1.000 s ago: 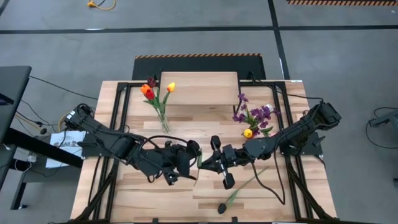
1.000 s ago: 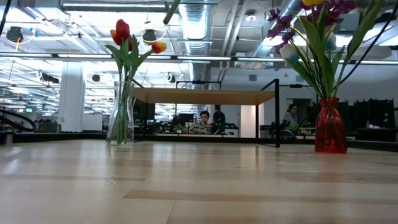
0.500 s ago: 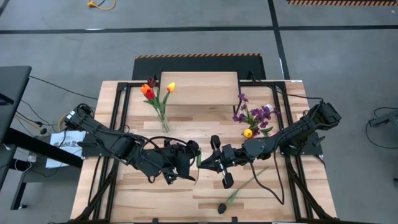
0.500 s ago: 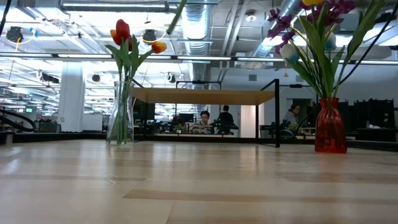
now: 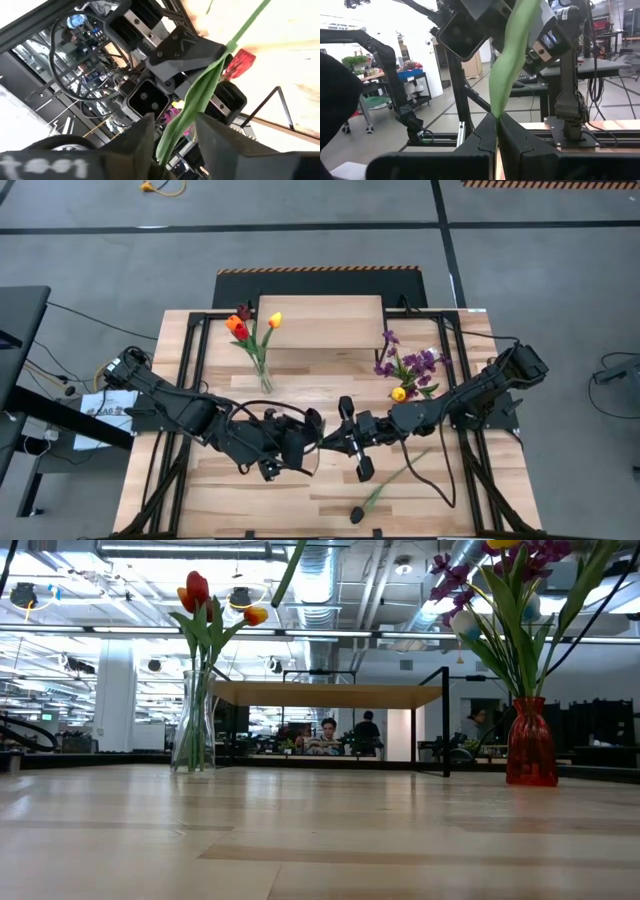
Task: Pick and place flowers into a vace then onto a shelf
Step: Put the left black flower into the transparent vase
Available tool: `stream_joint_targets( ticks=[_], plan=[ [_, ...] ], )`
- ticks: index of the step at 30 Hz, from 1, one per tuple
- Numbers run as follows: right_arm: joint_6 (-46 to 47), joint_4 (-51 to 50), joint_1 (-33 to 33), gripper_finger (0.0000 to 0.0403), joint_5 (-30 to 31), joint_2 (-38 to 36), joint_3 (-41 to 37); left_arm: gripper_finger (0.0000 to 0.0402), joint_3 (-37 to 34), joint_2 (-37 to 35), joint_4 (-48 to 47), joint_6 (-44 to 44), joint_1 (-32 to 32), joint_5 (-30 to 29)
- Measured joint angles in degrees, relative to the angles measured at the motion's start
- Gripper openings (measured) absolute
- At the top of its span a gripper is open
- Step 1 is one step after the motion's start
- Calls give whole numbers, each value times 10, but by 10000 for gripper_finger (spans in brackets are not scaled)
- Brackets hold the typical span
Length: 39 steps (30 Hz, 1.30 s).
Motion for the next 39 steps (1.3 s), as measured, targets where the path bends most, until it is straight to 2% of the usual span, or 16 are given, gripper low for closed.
stream_joint_targets(
  ticks=[5, 9, 16, 19, 22, 25, 27, 30, 32, 33, 35, 39],
  plan=[
    [5, -1, -3, 0, -1, 0, 0, 177, 0, 0, 5, 8, -1, -12],
    [9, -2, -5, 0, -1, 0, 0, 195, 0, -5, 10, -10, -13, -39],
    [9, -2, -8, 0, 13, 0, 0, 197, 0, -28, 32, -127, -38, -106],
    [9, -2, -9, 0, 14, 0, 0, 197, 0, -39, 39, -248, -42, -145],
    [6, -2, -11, 0, 19, 0, 0, 197, 0, -51, 34, -417, -34, -196],
    [-1, -2, -11, 0, 28, 0, 0, 197, 0, -64, -38, -600, -11, -208],
    [-12, -2, -14, 0, 29, 0, 0, 197, 0, -72, -102, -739, 11, -186],
    [-28, 0, -15, 0, 31, -4, 0, 197, 0, -79, -183, -952, 50, -92],
    [-46, 3, -15, 0, 35, -5, 0, 197, -6, -79, -209, -1053, 72, -35],
    [-56, 6, -15, 0, 39, -5, 0, 197, -18, -79, -204, -1084, 78, -24],
    [-70, 11, -15, 0, 44, -5, 0, 197, -56, -79, -147, -1106, 81, -43],
    [-76, 10, -20, 0, 45, -5, 0, 197, -139, -83, 0, -1068, 66, -80]
  ],
)
